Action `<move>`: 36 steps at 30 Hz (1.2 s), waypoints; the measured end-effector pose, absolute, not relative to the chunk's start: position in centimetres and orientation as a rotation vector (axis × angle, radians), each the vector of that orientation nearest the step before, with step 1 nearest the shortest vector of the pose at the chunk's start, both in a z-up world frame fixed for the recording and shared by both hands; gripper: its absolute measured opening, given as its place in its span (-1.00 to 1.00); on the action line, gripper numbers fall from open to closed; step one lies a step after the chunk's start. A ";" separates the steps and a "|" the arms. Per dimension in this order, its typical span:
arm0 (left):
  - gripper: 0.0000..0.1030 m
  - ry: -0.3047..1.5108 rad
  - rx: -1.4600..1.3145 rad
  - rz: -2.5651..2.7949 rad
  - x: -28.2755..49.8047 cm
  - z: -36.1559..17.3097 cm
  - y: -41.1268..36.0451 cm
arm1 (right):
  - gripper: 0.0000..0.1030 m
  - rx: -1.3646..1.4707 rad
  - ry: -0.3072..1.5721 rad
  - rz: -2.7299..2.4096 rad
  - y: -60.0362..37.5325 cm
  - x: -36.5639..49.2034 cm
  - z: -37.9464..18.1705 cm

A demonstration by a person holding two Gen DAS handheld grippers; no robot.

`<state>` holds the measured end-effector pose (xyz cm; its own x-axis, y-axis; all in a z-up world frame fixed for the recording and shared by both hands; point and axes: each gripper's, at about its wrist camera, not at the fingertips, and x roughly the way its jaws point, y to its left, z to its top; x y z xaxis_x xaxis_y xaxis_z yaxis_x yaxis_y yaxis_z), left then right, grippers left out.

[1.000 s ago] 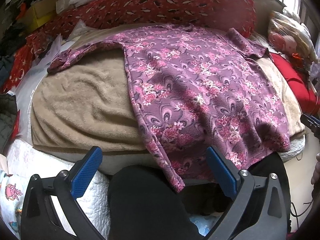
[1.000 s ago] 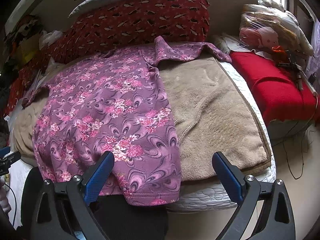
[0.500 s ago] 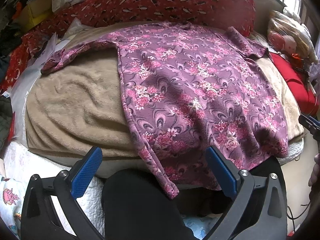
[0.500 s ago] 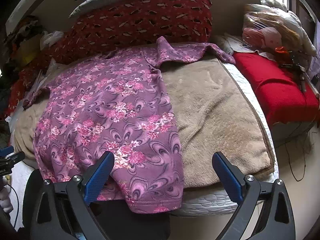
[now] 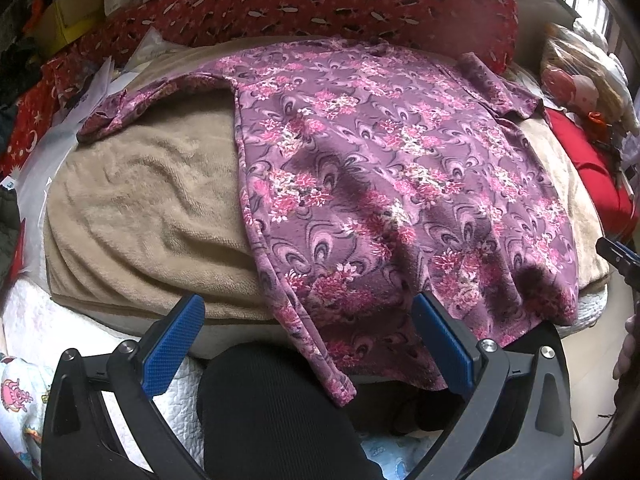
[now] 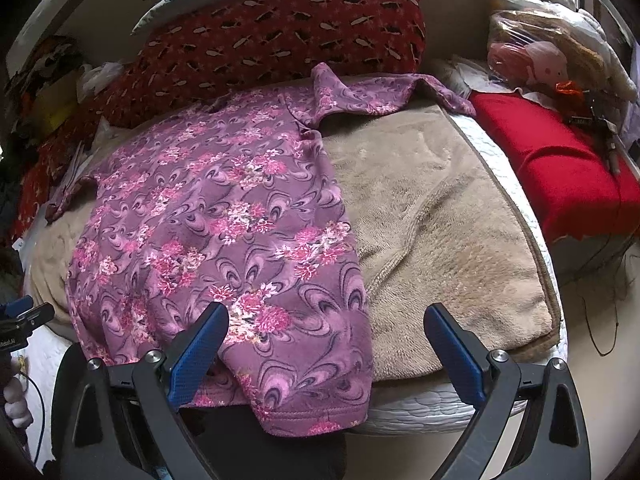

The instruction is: Fold small clothes

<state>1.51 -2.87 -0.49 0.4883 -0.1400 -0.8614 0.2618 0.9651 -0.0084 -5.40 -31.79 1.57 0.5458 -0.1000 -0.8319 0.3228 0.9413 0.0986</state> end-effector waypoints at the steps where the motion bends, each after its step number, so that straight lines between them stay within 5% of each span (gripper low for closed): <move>1: 1.00 1.035 0.130 -0.244 1.5 -0.5 -2.8 | 0.91 0.257 0.966 -0.254 -31.9 -5.3 1.5; 15: 1.00 1.069 0.105 -0.225 2.6 -1.3 -2.0 | 0.92 0.283 0.988 -0.255 -32.5 -4.8 0.6; 27: 0.97 1.307 -0.016 -0.207 4.9 -7.2 -0.5 | 0.89 0.339 1.158 -0.351 -35.4 -3.3 -5.2; 29: 0.44 1.309 -0.004 -0.253 4.8 -7.5 -1.5 | 0.80 0.368 1.188 -0.315 -35.1 -3.1 -6.3; 30: -0.36 1.325 0.012 -0.282 4.9 -7.7 -2.2 | 0.65 0.368 1.185 -0.300 -34.8 -3.0 -6.3; 31: -0.95 1.344 0.029 -0.292 5.0 -7.9 -2.6 | 0.56 0.355 1.176 -0.283 -34.5 -3.0 -6.1; 32: -0.94 1.358 0.042 -0.282 5.2 -8.1 -2.8 | 0.10 0.353 1.162 -0.257 -34.3 -3.0 -5.8; 33: -0.95 1.357 0.031 -0.280 5.4 -8.1 -2.6 | -0.64 0.364 1.150 -0.219 -34.3 -3.1 -5.3; 34: -0.95 1.355 0.001 -0.290 5.5 -7.7 -2.1 | -0.91 0.396 1.139 -0.172 -34.4 -3.2 -4.7; 36: -0.95 1.332 -0.063 -0.294 5.5 -5.9 -0.5 | -0.89 0.463 1.071 -0.102 -34.8 -4.0 -2.7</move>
